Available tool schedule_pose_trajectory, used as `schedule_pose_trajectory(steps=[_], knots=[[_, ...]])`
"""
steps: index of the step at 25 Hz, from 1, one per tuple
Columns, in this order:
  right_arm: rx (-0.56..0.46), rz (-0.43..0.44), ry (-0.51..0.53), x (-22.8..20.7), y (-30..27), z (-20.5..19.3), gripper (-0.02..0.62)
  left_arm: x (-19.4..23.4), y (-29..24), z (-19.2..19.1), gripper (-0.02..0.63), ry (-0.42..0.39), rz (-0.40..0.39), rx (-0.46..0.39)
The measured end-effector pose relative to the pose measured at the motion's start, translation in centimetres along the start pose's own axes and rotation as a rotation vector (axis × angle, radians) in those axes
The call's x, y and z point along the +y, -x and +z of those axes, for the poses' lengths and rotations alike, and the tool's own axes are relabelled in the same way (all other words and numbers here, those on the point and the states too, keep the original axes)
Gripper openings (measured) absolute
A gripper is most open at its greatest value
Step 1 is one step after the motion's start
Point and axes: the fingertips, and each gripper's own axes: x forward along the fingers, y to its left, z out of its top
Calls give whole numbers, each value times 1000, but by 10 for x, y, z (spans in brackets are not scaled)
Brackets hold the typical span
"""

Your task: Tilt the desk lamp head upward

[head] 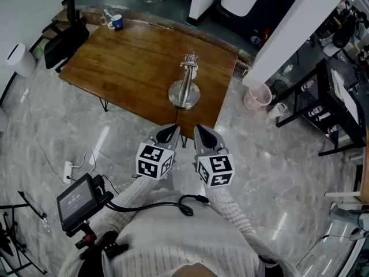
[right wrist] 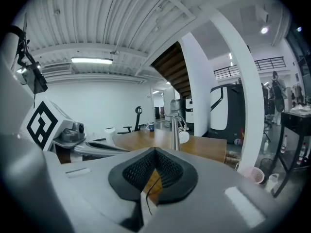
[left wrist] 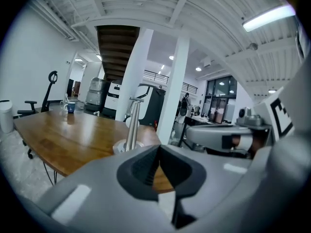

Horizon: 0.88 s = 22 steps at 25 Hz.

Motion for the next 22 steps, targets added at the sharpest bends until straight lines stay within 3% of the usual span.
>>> schedule_pose_trajectory(steps=[14,18,22], knots=[[53,-59,-36,-48,-128,24,-2,84,-101,55,7,-17,-113,63],[113,-28,-31,-80,-170,23,71,105,-144,72,6,8,-149,98],[141,-14,20,-81,-181,15,123,110,-149,66,7,47,-218,158]])
